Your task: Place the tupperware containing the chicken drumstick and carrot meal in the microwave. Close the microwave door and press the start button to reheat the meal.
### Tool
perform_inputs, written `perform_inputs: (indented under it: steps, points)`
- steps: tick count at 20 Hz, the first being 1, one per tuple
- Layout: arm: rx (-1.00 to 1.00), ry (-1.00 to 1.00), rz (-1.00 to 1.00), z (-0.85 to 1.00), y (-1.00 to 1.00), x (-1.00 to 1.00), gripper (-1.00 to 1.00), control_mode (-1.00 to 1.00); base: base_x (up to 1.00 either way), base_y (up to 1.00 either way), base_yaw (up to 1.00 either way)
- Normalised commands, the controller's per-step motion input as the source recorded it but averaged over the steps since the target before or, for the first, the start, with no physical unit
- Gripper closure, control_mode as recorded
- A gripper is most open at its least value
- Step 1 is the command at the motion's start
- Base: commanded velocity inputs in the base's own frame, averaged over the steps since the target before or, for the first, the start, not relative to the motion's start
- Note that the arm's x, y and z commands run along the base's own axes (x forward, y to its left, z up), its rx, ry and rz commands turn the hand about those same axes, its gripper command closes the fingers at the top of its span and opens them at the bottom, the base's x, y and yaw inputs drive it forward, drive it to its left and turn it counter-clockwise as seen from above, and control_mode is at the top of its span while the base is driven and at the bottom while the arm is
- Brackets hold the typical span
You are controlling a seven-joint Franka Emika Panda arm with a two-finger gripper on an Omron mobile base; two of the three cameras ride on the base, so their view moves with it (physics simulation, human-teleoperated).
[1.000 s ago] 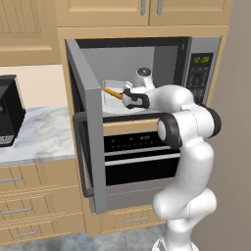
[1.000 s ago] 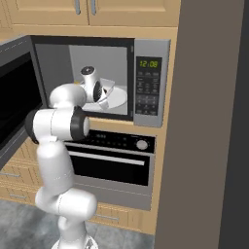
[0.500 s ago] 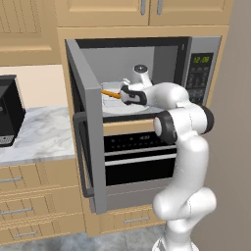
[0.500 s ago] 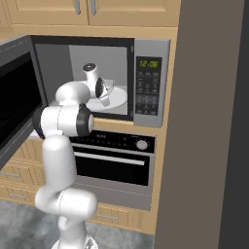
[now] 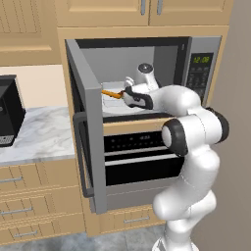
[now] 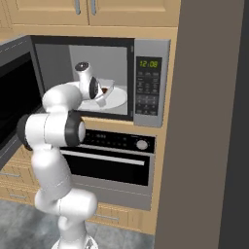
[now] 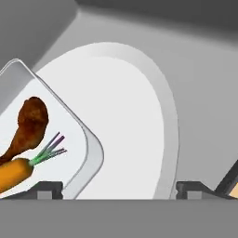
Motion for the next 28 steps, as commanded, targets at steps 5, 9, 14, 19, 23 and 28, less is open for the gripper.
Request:
perform_inputs:
  steps: [5, 9, 14, 19, 23, 28]
  points:
    - [0.00, -0.35, 0.00, 0.44, -0.05, -1.00, -1.00, -1.00, 0.00, 0.00, 0.00]
    - [0.00, -0.34, 0.00, 0.66, -0.04, -1.00, -1.00, -1.00, 0.00, 0.00, 0.00]
    - [0.00, -0.26, 0.00, 0.89, -0.07, -1.00, -1.00, -1.00, 0.00, 0.00, 0.00]
    - [0.00, -0.10, 0.00, 1.00, -0.15, -1.00, -1.00, -1.00, 0.00, 0.00, 0.00]
    - [0.00, -0.01, 0.00, 1.00, -0.19, -1.00, -1.00, -1.00, 0.00, 0.00, 0.00]
    - [0.00, 0.09, 0.00, 0.62, -0.23, -1.00, -1.00, -1.00, 0.00, 0.00, 0.00]
